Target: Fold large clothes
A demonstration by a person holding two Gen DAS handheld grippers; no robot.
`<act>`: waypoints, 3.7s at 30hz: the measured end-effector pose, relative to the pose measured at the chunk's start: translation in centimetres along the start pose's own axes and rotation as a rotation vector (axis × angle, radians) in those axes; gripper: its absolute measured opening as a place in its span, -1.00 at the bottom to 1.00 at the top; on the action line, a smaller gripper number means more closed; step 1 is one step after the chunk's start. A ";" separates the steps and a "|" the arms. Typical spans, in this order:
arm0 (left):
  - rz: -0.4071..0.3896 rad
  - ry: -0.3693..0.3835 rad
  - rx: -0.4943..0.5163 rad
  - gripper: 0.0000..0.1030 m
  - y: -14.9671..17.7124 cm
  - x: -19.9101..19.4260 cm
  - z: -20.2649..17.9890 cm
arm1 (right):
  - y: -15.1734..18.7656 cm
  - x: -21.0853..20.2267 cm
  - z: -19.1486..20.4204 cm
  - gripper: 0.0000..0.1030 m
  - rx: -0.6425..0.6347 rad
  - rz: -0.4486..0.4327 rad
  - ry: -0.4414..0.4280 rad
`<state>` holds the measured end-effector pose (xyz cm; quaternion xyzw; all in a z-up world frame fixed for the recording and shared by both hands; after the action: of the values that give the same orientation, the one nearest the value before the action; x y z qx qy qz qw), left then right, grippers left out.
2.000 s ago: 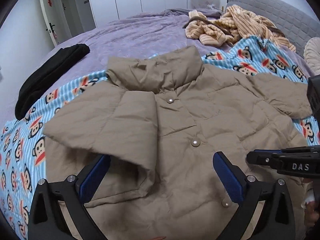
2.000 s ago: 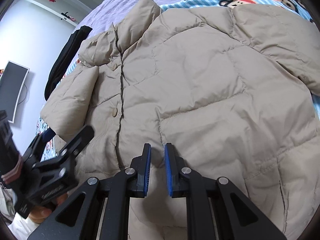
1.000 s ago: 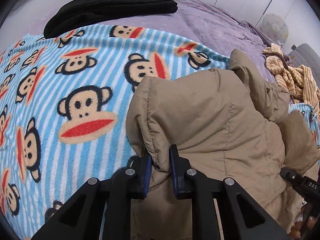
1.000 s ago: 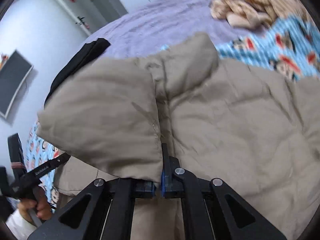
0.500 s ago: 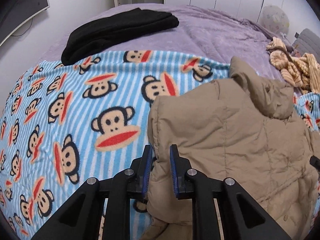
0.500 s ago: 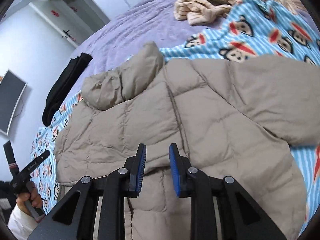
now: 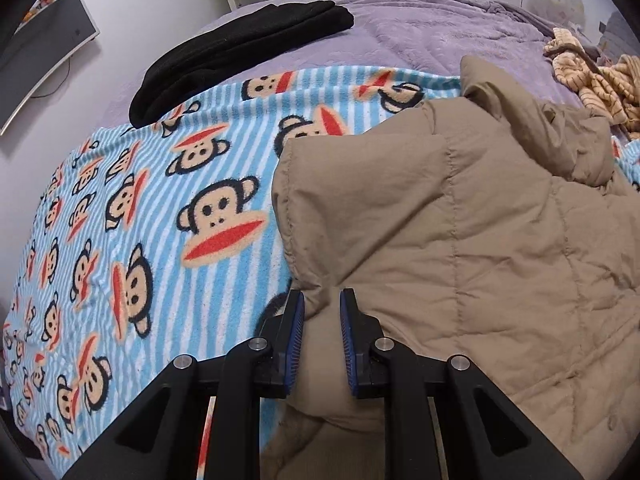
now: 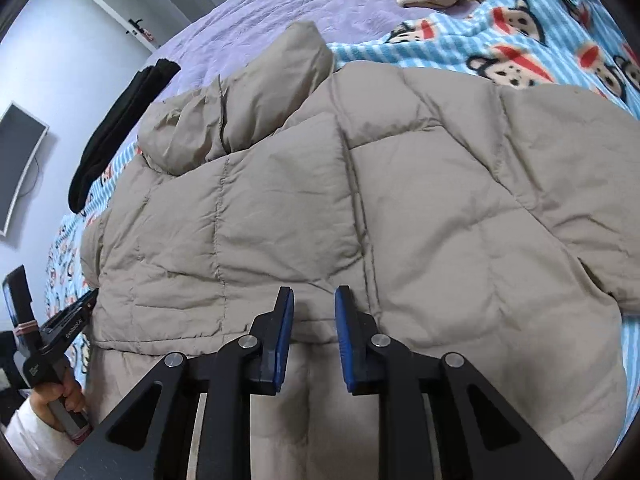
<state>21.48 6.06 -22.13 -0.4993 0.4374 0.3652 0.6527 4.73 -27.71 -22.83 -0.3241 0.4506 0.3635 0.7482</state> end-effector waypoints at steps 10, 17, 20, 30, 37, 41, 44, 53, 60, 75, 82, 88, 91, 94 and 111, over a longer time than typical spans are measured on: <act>0.060 0.197 0.099 -0.61 3.8 -4.9 -9.6 | 4.6 -5.0 -6.9 -0.20 0.225 0.007 -0.092; 0.042 0.200 0.161 1.00 5.9 -7.9 -15.4 | 7.0 -7.1 -9.9 -0.10 0.310 -0.008 -0.115; 0.040 0.197 0.181 1.00 6.2 -8.8 -17.1 | 7.8 -8.3 -11.3 -0.04 0.329 -0.025 -0.122; 0.081 0.226 0.237 1.00 8.1 -8.9 -22.8 | 9.2 -11.7 -17.3 0.64 0.421 -0.083 -0.187; 0.085 0.263 0.266 1.00 8.8 -10.1 -27.0 | 8.6 -13.7 -22.9 0.72 0.539 -0.157 -0.264; 0.086 0.270 0.285 1.00 8.9 -10.4 -28.8 | 7.5 -14.2 -26.7 0.72 0.627 -0.170 -0.280; 0.084 0.278 0.296 1.00 8.7 -10.6 -29.7 | 6.0 -15.1 -29.8 0.72 0.685 -0.225 -0.269; 0.072 0.301 0.305 1.00 7.6 -10.9 -31.4 | 1.6 -15.5 -36.3 0.72 0.858 -0.350 -0.373; 0.045 0.275 0.294 1.00 6.4 -10.9 -30.2 | 0.2 -15.7 -38.0 0.73 1.018 -0.466 -0.630; -0.018 0.228 0.130 1.00 2.1 -10.2 -20.8 | -10.3 -18.0 -22.4 -0.88 0.562 -0.405 -0.660; -0.017 0.207 0.018 1.00 1.0 -8.4 -15.4 | -14.1 -13.2 -3.8 -0.88 0.078 -0.258 -0.480; -0.021 0.192 -0.044 1.00 0.6 -6.7 -11.8 | -11.5 -3.3 5.3 -0.88 -0.068 -0.069 -0.410; -0.013 0.197 -0.068 1.00 0.5 -5.5 -11.0 | -10.2 1.7 5.6 -0.87 -0.050 0.014 -0.367; 0.005 0.202 -0.061 1.00 0.4 -4.0 -11.4 | -8.0 5.4 4.7 -0.87 -0.030 0.085 -0.298; -0.017 0.322 -0.124 1.00 -1.8 -4.4 -8.9 | -10.0 -1.9 -3.0 -0.17 0.313 -0.091 -0.306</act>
<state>19.72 -3.18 -18.52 -0.5946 0.5087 0.3011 0.5450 11.10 -35.87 -20.64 -0.1652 0.3676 0.2999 0.8647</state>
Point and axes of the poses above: each gripper's, at about its wrist camera, not at the fingertips, and x roughly the way its jaws point, z to its left, y to its underside, the point moved 7 cm from there along x, roughly the way its jaws point, and after that the axes turned 7 degrees about z, right-handed, at the moved point
